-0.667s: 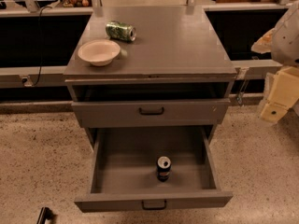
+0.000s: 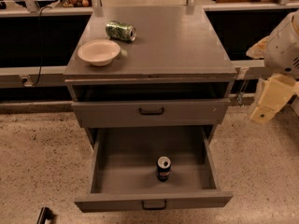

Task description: Pick pepsi can from middle drawer and place on counter

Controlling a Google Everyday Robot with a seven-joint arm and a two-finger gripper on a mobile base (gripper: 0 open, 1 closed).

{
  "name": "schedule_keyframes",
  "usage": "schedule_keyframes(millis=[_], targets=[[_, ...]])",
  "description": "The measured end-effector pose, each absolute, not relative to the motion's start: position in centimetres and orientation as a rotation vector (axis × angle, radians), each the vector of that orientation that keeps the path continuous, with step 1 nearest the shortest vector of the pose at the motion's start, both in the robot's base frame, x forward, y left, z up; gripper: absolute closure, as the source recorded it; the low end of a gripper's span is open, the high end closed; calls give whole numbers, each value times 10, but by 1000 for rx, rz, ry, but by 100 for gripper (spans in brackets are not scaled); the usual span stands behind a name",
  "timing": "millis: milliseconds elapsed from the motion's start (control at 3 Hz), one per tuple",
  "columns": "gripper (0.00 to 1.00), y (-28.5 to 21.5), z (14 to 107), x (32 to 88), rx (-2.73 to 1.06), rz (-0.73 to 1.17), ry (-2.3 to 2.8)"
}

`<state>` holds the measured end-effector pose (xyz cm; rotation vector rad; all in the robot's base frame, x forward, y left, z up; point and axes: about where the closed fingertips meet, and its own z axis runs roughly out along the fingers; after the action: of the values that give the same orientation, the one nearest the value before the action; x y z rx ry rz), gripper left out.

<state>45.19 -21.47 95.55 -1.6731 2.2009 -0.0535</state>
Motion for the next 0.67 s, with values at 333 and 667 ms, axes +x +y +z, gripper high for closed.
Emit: schedule_keyframes(millis=[333, 667], targets=[[0, -202, 866, 453, -1650, 196, 2143], [0, -209, 832, 443, -1566, 287, 2122]])
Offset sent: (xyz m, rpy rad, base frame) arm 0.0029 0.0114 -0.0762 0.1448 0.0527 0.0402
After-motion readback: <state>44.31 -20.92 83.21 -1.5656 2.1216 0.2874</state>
